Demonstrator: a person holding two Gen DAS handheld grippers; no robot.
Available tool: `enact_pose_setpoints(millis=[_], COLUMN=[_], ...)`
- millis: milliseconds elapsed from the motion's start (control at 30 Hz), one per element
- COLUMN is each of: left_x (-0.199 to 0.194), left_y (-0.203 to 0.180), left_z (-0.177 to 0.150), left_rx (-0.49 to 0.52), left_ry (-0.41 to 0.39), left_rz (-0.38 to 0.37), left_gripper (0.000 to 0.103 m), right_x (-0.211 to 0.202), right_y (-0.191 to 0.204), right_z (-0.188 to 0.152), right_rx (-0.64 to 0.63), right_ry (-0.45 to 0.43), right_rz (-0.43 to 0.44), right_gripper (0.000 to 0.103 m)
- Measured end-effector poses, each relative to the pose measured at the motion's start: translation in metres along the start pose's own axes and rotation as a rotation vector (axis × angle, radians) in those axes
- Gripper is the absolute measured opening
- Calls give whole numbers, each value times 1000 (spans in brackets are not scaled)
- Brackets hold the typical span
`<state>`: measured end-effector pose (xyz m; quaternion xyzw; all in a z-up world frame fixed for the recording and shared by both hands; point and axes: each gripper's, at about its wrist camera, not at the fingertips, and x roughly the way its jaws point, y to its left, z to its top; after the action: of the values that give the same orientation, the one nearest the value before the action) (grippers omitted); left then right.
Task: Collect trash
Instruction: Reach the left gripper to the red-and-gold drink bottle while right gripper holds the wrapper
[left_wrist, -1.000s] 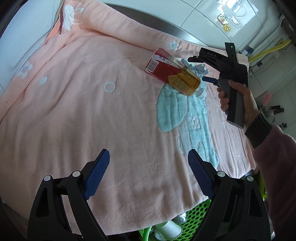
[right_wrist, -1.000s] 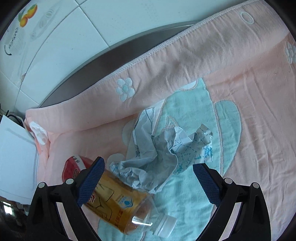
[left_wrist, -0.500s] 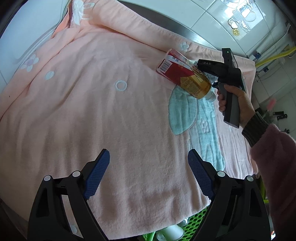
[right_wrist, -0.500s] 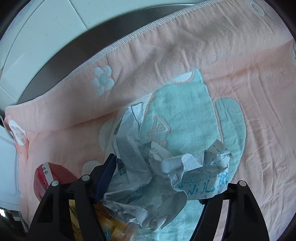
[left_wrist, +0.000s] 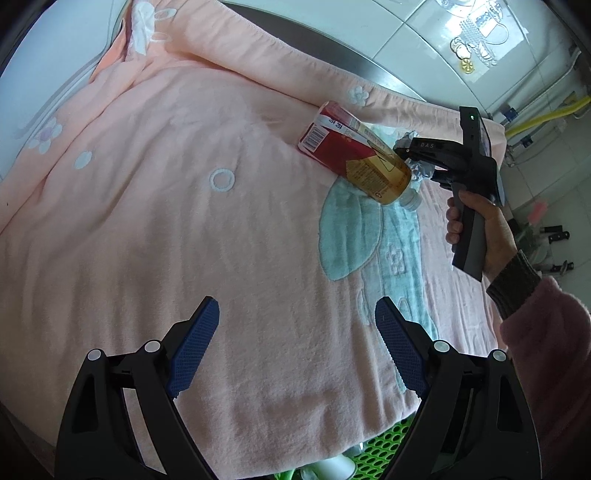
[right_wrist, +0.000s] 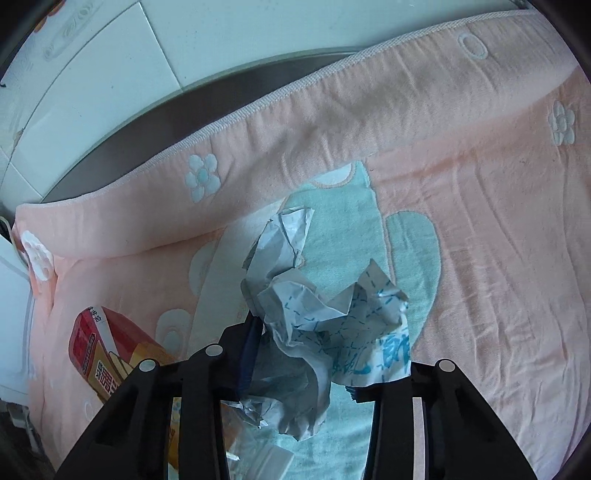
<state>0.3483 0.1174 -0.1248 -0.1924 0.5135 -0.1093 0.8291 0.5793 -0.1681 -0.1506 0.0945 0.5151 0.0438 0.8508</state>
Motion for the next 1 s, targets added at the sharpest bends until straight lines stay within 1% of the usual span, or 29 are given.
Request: enact_pose_setpoints(millis=[200,533,700,767,867,1000], left_x=[4,16,30,36,44,55], left_y=[-20,-47,-67,-74,-84,-87], left_z=[12,36,54,64,77,99], left_rx=[4,5,-4,-13,-18,-37], left_ry=[-12,-23,-21,-18,-17,-8], left_rz=[-23,-27,-41,-46,-55,-61], left_gripper=[85,85,85,88,88,88], right_x=[-35,-104,-141,-152,-167,-186], right_y=[-18,-27,-36,-40,-46,-51], right_z=[-6,-47,-67,-76,-89,-106], right_rx=[-11,-49,-58,-51,-44,-45], right_ry=[-31,-114,-150,-155,-163,-179], right_rz=[8,45,59,69,78,80], right_gripper=[37,37,37,37,37,37])
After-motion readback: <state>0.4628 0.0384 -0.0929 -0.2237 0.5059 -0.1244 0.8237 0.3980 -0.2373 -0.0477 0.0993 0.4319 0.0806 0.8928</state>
